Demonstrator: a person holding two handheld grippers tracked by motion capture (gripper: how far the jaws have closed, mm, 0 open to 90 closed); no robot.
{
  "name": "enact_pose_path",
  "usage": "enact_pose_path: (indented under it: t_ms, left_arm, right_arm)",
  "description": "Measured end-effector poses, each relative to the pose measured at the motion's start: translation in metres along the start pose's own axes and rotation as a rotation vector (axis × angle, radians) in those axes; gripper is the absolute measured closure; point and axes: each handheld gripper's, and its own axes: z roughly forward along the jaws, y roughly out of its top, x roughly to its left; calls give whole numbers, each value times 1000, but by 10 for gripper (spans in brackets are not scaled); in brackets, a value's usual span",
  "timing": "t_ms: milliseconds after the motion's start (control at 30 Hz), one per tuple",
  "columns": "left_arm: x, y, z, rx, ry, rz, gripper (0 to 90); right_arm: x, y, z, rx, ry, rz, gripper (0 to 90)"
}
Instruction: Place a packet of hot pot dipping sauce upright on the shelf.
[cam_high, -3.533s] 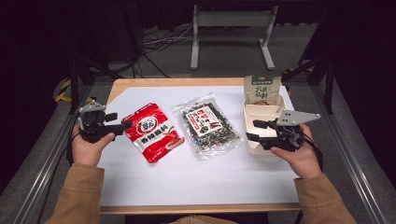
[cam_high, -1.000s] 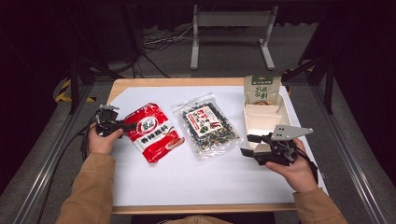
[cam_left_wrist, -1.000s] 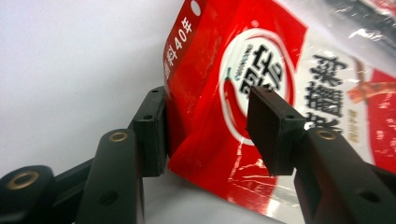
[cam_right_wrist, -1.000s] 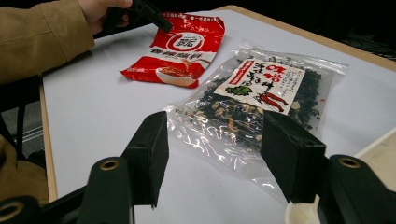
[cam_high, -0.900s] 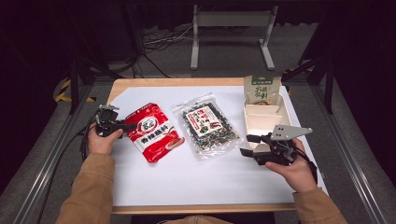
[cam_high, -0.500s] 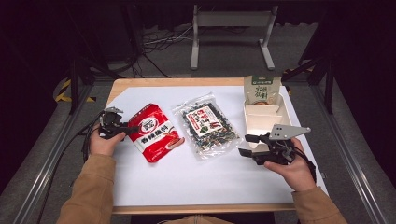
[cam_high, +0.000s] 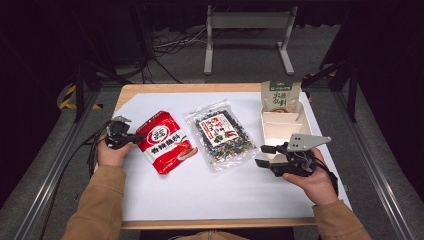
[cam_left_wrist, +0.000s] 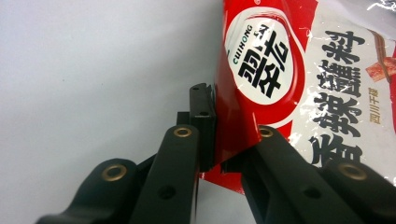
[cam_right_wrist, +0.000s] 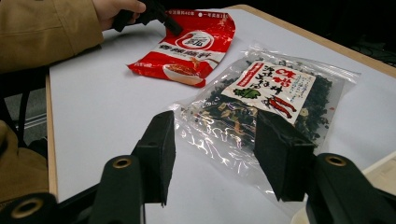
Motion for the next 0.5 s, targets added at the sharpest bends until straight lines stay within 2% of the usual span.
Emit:
enact_pose_path:
  t_ms: [267, 333, 500]
  left_arm:
    - [0, 2, -7, -23, -39, -18, 889]
    - [-2, 3, -12, -30, -59, -28, 889]
    - [-3, 5, -22, -53, -78, -29, 889]
  right_arm:
    - [0, 1, -1, 3, -5, -19, 501]
    - [0, 1, -1, 1, -5, -20, 501]
    - [1, 2, -3, -6, -12, -18, 488]
